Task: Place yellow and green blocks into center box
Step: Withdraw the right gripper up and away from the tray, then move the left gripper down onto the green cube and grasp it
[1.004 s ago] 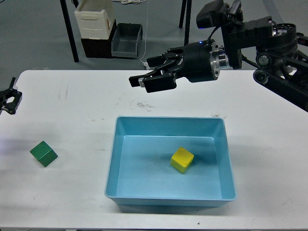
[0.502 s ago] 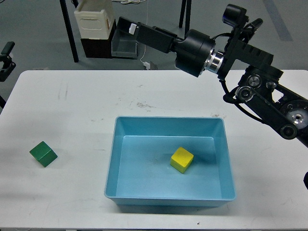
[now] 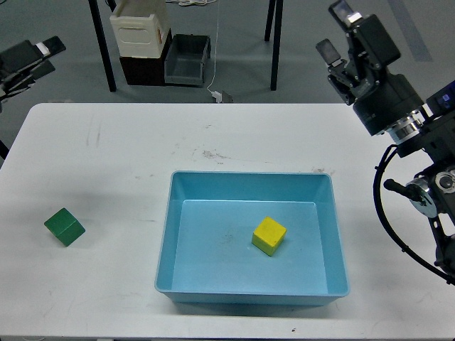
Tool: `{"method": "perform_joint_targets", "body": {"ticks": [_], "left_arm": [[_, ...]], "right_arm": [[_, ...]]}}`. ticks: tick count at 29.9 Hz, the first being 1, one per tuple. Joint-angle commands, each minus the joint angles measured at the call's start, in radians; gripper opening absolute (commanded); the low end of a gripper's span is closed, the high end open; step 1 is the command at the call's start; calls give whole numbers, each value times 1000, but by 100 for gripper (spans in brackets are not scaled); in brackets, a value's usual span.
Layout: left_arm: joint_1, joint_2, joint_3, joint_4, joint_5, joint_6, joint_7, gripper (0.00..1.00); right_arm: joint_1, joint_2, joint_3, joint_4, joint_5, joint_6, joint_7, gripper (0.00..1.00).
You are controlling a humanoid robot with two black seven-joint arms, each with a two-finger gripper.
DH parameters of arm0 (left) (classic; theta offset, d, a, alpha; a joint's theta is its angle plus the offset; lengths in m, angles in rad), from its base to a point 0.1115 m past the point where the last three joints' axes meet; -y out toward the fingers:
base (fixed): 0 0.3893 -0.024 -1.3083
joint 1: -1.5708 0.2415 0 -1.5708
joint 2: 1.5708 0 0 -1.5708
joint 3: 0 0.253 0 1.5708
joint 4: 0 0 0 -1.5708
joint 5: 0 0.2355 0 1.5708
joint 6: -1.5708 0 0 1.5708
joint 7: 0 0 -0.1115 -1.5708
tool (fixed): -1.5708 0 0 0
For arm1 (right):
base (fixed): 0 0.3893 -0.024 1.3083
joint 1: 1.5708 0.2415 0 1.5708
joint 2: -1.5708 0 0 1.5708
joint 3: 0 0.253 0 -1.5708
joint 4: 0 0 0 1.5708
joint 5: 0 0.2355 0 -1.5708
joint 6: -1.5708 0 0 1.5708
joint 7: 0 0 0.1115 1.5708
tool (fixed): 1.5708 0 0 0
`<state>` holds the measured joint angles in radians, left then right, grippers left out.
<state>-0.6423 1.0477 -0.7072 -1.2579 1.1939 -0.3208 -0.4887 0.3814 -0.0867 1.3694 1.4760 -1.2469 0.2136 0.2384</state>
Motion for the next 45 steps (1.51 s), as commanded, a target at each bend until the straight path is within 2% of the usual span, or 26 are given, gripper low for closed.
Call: {"method": "perform_joint_targets", "body": {"ticks": [1, 5, 14, 18, 31, 45], "left_arm": [[9, 47, 6, -93, 200, -15, 0, 100], [15, 58, 31, -162, 409, -26, 0, 99], [-10, 91, 241, -230, 739, -38, 0, 99], [-13, 86, 290, -198, 843, -41, 0, 99], [-13, 78, 396, -86, 909, -41, 0, 99], [-13, 8, 400, 1, 909, -41, 0, 99]], "right_arm": [[-111, 8, 104, 61, 96, 1, -14, 100], [-225, 54, 207, 101, 126, -2, -16, 100], [-366, 87, 289, 133, 162, -5, -14, 100], [-386, 87, 304, 133, 170, -8, -11, 100], [-395, 87, 306, 129, 170, -6, -8, 100], [-411, 87, 307, 129, 170, -8, -7, 100]]}}
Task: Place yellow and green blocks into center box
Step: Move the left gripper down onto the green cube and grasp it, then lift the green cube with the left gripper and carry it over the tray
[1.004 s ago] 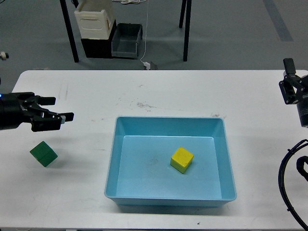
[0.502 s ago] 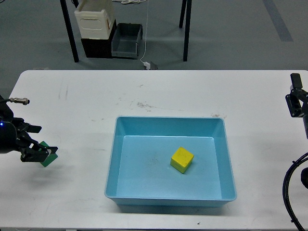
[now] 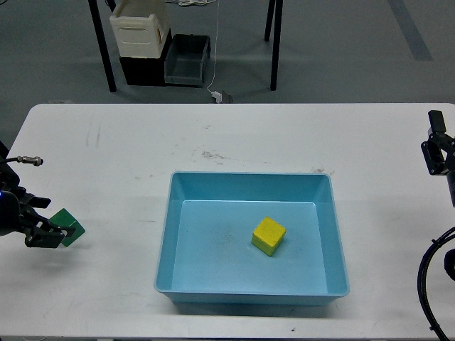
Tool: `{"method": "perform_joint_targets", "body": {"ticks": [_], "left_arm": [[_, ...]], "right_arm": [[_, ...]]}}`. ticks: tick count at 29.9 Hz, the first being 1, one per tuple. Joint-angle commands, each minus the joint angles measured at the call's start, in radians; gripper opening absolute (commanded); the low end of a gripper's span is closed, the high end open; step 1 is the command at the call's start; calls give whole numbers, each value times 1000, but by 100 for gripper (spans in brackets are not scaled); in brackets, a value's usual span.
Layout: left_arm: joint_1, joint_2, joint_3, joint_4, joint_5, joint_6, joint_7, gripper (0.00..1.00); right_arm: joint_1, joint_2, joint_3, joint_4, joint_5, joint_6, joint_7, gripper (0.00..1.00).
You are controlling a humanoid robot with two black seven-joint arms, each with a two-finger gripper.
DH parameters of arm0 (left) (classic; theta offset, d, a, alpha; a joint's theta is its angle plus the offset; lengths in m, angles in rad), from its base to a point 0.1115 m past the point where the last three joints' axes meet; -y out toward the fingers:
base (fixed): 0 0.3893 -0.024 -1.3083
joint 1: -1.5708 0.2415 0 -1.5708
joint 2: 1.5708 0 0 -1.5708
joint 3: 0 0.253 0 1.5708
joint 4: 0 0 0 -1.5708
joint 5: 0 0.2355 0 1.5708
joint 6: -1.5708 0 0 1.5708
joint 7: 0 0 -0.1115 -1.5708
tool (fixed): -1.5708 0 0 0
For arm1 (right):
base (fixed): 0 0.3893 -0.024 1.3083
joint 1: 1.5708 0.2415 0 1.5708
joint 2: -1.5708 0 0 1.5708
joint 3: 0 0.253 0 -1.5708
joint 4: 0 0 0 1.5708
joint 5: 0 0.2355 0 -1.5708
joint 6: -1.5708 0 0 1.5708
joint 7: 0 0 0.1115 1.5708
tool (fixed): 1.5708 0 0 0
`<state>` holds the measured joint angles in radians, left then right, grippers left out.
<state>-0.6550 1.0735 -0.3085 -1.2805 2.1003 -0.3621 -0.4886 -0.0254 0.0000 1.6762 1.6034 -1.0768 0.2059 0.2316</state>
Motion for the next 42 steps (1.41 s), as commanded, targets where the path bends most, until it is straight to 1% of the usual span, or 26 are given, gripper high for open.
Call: {"method": "perform_joint_targets", "body": {"ticks": [1, 6, 13, 16, 17, 19, 22, 28, 30, 34, 38, 42], "left_arm": [[0, -21, 8, 32, 3, 0, 0, 99], [0, -36, 34, 61, 3, 14, 0, 99], [0, -66, 37, 72, -2, 17, 0, 98], [0, -76, 35, 85, 0, 20, 0, 94], [0, -81, 35, 90, -2, 20, 0, 90], [1, -89, 37, 95, 0, 20, 0, 78], [1, -93, 37, 115, 6, 22, 0, 63], [3, -101, 39, 133, 37, 22, 0, 41], [2, -101, 37, 135, 32, 22, 0, 39], [-23, -89, 31, 136, 17, 22, 0, 39], [-149, -81, 34, 150, -81, 22, 0, 39], [-253, -73, 31, 141, -256, 9, 0, 39]], "right_arm": [[-5, 0, 0, 0, 0, 0, 0, 100], [-10, 0, 0, 0, 0, 0, 0, 100], [-10, 0, 0, -2, 0, -2, 0, 100], [-11, 0, 0, -2, 0, -2, 0, 100], [-11, 0, 0, -2, 0, -2, 0, 100], [-11, 0, 0, -2, 0, -2, 0, 100], [-13, 0, 0, -2, 0, -3, 0, 100], [-18, 0, 0, -2, 0, -3, 0, 100], [-18, 0, 0, -2, 0, -3, 0, 100], [-18, 0, 0, -2, 0, -3, 0, 100], [-18, 0, 0, -2, 0, -5, 0, 100], [-18, 0, 2, -3, 0, -5, 0, 100]]}}
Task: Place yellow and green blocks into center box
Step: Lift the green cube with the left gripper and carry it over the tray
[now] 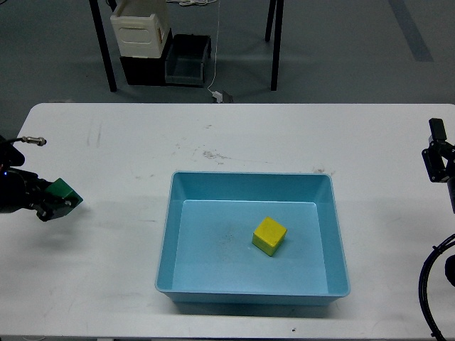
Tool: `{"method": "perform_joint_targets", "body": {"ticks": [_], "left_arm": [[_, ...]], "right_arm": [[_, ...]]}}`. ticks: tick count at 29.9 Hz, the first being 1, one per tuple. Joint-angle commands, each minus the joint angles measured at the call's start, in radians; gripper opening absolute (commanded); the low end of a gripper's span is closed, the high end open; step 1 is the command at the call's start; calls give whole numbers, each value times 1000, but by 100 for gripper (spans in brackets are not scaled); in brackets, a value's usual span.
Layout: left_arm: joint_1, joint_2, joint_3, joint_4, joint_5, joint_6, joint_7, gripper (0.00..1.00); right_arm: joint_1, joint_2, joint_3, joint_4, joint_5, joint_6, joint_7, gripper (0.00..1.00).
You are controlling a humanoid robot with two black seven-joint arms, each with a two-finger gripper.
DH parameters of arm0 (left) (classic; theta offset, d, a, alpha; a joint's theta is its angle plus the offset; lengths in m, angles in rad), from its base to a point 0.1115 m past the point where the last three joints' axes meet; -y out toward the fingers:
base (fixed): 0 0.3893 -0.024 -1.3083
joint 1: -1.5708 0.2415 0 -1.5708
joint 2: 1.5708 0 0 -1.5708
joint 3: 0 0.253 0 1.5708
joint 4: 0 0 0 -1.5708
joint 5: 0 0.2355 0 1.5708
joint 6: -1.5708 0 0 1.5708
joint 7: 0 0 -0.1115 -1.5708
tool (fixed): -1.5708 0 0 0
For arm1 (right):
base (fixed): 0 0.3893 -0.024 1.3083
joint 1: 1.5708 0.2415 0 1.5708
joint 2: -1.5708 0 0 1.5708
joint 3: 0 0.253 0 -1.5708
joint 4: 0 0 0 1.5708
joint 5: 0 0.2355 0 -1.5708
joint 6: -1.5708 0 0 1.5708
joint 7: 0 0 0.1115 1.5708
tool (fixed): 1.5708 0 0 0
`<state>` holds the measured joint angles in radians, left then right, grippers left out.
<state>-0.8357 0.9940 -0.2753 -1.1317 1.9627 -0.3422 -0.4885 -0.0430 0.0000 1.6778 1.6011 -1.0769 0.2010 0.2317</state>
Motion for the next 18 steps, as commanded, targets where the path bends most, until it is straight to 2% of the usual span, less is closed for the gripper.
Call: {"method": "perform_joint_targets", "body": {"ticks": [1, 4, 11, 18], "left_arm": [[-95, 11, -4, -14, -154, -15, 0, 39], [-152, 14, -1, -58, -218, -23, 0, 39], [-221, 0, -1, -282, -219, -35, 0, 38], [-298, -126, 1, -384, -122, -147, 0, 38]], "right_arm": [[-1, 0, 0, -1, 0, 0, 0, 100], [-3, 0, 2, -1, 0, 0, 0, 100], [-5, 0, 11, -1, 0, 0, 0, 100], [-8, 0, 11, -3, 0, 0, 0, 100]]}}
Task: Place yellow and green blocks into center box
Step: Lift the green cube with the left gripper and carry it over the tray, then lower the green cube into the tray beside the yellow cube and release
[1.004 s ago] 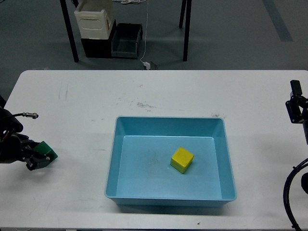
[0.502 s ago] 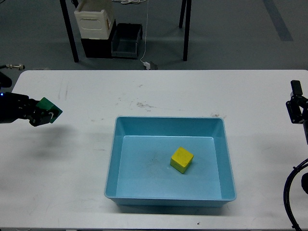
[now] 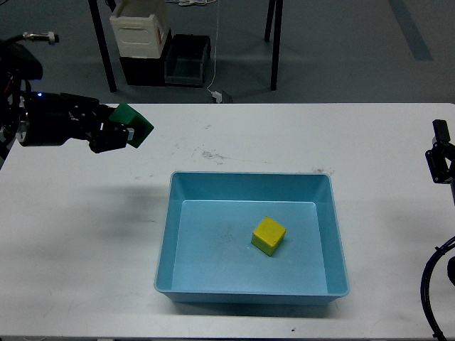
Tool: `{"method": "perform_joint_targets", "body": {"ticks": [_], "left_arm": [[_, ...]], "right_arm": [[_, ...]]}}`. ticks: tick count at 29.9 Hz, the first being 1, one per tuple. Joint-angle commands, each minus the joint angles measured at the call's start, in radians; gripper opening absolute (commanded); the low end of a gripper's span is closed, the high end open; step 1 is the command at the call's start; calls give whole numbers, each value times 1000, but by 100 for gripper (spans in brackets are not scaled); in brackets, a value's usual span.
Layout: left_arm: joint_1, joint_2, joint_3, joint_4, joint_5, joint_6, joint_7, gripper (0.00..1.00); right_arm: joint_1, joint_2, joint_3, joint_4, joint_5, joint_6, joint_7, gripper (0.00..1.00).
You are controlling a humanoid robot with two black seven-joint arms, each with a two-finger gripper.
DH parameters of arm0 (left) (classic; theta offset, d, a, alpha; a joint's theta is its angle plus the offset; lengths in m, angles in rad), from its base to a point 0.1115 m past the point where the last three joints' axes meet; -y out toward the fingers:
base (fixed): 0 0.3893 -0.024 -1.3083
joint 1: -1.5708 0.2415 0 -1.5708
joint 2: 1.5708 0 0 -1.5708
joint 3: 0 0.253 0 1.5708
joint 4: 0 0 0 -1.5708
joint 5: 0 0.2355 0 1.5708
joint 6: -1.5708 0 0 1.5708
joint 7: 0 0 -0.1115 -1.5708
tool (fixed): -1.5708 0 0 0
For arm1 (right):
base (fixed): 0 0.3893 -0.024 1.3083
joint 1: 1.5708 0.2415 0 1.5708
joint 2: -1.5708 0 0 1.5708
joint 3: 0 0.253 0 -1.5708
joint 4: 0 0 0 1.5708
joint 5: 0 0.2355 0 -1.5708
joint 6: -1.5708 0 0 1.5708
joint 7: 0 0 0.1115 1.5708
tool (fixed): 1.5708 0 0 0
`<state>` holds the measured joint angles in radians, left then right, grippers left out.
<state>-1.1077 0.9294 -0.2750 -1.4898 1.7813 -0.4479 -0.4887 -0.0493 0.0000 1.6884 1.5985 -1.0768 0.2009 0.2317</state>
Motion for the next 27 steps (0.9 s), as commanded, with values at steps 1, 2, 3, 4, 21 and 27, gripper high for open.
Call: {"method": "perform_joint_targets", "body": {"ticks": [1, 2, 3, 4, 21, 27], "left_arm": [[-35, -88, 0, -29, 82, -41, 0, 38], [-40, -112, 2, -29, 98, -41, 0, 38], [-41, -138, 8, -29, 116, -41, 0, 38], [-44, -158, 20, -29, 128, -41, 0, 38], [-121, -402, 339, 63, 322, -41, 0, 40], [-98, -442, 339, 144, 322, -41, 0, 46]], "right_arm": [[-1, 0, 1, 0, 0, 0, 0, 100], [-3, 0, -1, 0, 0, 0, 0, 100], [-4, 0, -1, 0, 0, 0, 0, 100], [-6, 0, -1, 0, 0, 0, 0, 100], [-3, 0, -9, 0, 2, 2, -2, 100], [-3, 0, -9, 1, 2, 2, -3, 100]]}}
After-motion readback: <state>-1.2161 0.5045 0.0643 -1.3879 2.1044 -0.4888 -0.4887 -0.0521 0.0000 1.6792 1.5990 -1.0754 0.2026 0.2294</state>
